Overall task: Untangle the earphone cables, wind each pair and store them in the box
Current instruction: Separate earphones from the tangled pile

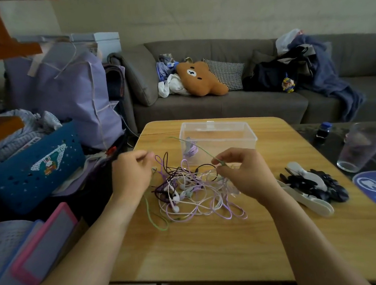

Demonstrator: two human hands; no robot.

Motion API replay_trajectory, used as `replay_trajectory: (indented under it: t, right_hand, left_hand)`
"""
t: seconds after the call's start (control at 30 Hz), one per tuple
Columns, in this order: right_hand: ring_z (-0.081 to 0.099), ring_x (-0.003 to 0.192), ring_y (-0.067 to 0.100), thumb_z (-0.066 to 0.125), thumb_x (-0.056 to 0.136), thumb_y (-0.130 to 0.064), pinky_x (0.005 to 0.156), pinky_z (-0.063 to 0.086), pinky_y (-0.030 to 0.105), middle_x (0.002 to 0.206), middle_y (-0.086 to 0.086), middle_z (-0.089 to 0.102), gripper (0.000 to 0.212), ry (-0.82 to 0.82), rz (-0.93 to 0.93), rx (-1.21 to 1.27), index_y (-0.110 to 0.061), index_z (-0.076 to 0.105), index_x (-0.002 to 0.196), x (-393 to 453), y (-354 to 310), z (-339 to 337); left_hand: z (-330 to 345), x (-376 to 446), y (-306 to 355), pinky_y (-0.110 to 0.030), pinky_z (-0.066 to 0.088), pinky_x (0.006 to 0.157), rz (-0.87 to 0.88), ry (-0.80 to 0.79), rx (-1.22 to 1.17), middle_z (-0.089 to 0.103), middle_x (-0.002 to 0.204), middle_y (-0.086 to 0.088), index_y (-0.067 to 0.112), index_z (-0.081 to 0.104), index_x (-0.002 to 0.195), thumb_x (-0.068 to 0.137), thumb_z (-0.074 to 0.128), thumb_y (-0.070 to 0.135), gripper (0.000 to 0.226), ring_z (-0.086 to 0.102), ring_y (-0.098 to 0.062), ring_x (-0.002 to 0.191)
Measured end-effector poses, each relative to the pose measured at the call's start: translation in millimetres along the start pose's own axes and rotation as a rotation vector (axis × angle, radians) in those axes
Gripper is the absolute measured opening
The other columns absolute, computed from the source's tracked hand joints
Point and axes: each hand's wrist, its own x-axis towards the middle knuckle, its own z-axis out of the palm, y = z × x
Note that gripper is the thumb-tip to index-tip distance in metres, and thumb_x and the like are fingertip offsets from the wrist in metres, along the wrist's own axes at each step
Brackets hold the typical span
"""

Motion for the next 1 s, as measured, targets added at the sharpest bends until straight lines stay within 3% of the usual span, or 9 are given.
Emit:
replay_trajectory:
  t: [0.13,0.3,0.37,0.43,0.53,0.6,0.8,0.9,1.0]
  right_hand:
    - [0.062,0.082,-0.007,0.071,0.088,-0.017,0.065,0.043,0.005,0.086,-0.019,0.070,0.016,0.192,-0.014,-0.053,-0.028,0.076,0.099,3,2,-1]
    - [0.063,0.076,-0.003,0.073,0.088,-0.034,0.061,0.048,0.008,0.082,-0.013,0.070,0.012,0.035,-0.008,-0.251,-0.026,0.073,0.097,1,4,1]
    - [0.065,0.078,0.003,0.072,0.088,-0.033,0.071,0.057,0.023,0.083,-0.010,0.072,0.014,-0.054,0.010,-0.412,-0.024,0.076,0.098,1,5,2]
    - [0.066,0.080,0.008,0.072,0.088,-0.029,0.077,0.059,0.032,0.083,-0.009,0.073,0.012,-0.064,-0.003,-0.461,-0.024,0.077,0.098,0,3,3]
    - [0.062,0.077,-0.002,0.072,0.089,-0.022,0.071,0.052,0.015,0.085,-0.011,0.072,0.011,0.012,-0.111,-0.353,-0.022,0.077,0.099,-2,-2,5]
    - [0.062,0.076,-0.001,0.074,0.088,-0.018,0.069,0.049,0.012,0.085,-0.009,0.071,0.012,0.095,-0.198,-0.252,-0.019,0.078,0.099,-3,-5,8]
    - [0.058,0.072,-0.005,0.076,0.084,-0.007,0.067,0.037,0.004,0.077,-0.010,0.067,0.017,0.242,-0.503,-0.063,-0.014,0.079,0.099,-10,-17,19]
    - [0.055,0.071,-0.009,0.076,0.083,-0.004,0.066,0.038,0.005,0.075,-0.014,0.064,0.016,0.227,-0.538,-0.064,-0.015,0.079,0.094,-12,-18,22]
    - [0.060,0.073,-0.003,0.078,0.084,-0.013,0.068,0.042,0.007,0.076,-0.016,0.068,0.012,0.142,-0.505,-0.048,-0.018,0.079,0.095,-14,-18,24]
  left_hand:
    - [-12,1,12,-0.020,0.048,0.066,-0.048,0.118,-0.312,0.070,0.071,0.003,0.013,0.069,0.089,0.100,0.053,0.017,0.019,0.064,-0.002,0.064]
    - [-23,3,15,-0.032,0.050,0.045,-0.223,0.138,-0.643,0.052,0.055,0.002,0.006,0.056,0.098,0.105,0.037,0.008,0.021,0.045,-0.012,0.032]
    - [-24,7,11,-0.037,0.052,0.053,-0.364,0.097,-0.661,0.058,0.064,-0.005,0.006,0.056,0.105,0.101,0.036,0.002,0.021,0.051,-0.014,0.035]
    - [-23,9,8,-0.042,0.055,0.071,-0.434,0.041,-0.577,0.068,0.089,-0.012,0.009,0.057,0.117,0.091,0.045,-0.003,0.031,0.065,-0.019,0.058]
    - [-28,-2,21,-0.037,0.045,0.100,-0.226,0.046,-0.308,0.058,0.122,-0.002,0.012,0.057,0.129,0.074,0.053,0.003,0.056,0.057,-0.018,0.108]
    - [-33,-13,40,-0.032,0.041,0.104,0.039,0.100,-0.260,0.055,0.121,0.001,0.012,0.060,0.125,0.068,0.054,0.005,0.058,0.052,-0.018,0.117]
    - [-17,-39,77,-0.040,0.040,0.106,0.623,-0.163,-0.155,0.061,0.117,0.000,0.010,0.061,0.126,0.089,0.060,0.022,0.040,0.054,-0.018,0.114]
    - [-11,-36,73,-0.040,0.048,0.089,0.625,-0.203,-0.077,0.062,0.097,0.004,0.015,0.070,0.110,0.094,0.058,0.036,0.029,0.056,-0.018,0.095]
    - [-14,-32,66,-0.028,0.046,0.068,0.563,-0.219,-0.119,0.060,0.084,0.009,0.016,0.076,0.100,0.090,0.068,0.028,0.017,0.055,-0.009,0.077]
